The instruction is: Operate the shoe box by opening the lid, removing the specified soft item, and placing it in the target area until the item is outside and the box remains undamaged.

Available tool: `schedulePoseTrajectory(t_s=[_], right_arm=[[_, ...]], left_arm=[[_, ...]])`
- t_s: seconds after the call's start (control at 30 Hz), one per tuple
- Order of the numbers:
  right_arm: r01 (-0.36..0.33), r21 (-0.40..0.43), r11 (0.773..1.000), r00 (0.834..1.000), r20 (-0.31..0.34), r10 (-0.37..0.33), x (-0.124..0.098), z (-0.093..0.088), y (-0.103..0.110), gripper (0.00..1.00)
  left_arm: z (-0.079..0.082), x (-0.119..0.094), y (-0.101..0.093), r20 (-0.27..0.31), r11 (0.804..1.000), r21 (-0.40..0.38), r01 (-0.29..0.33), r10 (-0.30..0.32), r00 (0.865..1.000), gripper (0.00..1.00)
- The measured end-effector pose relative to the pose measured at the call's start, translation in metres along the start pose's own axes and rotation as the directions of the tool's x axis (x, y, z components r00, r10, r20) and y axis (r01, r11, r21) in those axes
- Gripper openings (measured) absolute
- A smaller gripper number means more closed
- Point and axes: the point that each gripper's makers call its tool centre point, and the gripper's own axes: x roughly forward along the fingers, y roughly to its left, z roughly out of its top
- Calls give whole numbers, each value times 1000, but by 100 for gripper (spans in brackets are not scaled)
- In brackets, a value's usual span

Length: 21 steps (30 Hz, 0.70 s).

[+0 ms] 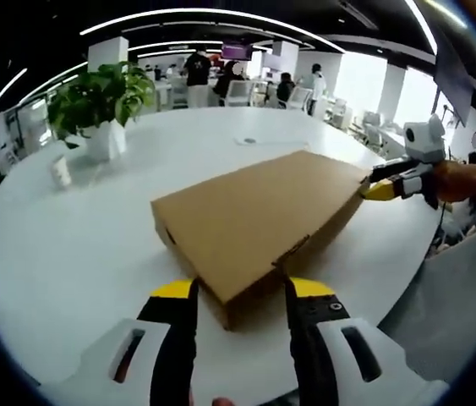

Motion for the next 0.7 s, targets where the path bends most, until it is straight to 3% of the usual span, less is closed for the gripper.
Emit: schedulePoseTrajectory(t_s=[0.7], right_arm=[[12, 17, 1000, 999, 33, -13, -8, 23, -1, 43]], left_arm=[[13, -4, 2, 17, 991, 133, -4, 2, 1000, 42]])
